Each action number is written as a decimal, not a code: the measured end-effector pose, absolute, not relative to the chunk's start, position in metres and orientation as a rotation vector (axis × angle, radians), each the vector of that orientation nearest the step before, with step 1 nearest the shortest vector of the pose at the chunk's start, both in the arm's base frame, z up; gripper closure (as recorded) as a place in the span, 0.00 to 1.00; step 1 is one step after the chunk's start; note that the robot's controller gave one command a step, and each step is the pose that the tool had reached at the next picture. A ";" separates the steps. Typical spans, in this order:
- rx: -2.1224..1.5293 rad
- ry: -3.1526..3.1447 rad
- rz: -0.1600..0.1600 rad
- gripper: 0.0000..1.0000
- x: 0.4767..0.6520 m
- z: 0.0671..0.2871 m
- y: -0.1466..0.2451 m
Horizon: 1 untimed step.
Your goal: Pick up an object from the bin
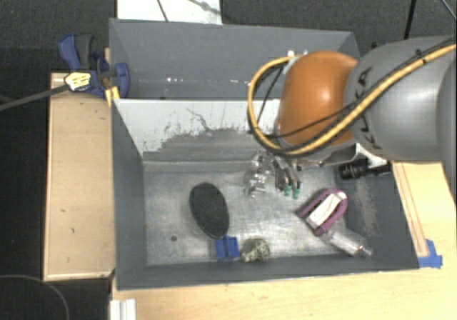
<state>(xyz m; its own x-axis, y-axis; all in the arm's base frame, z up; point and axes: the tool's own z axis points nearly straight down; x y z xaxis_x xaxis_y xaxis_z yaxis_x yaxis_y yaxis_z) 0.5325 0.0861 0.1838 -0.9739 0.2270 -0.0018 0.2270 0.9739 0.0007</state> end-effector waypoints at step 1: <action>0.494 3.096 0.002 1.00 0.520 0.232 0.063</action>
Offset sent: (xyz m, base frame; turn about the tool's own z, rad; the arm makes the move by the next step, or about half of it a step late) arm -0.0132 -0.0225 0.0453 0.0884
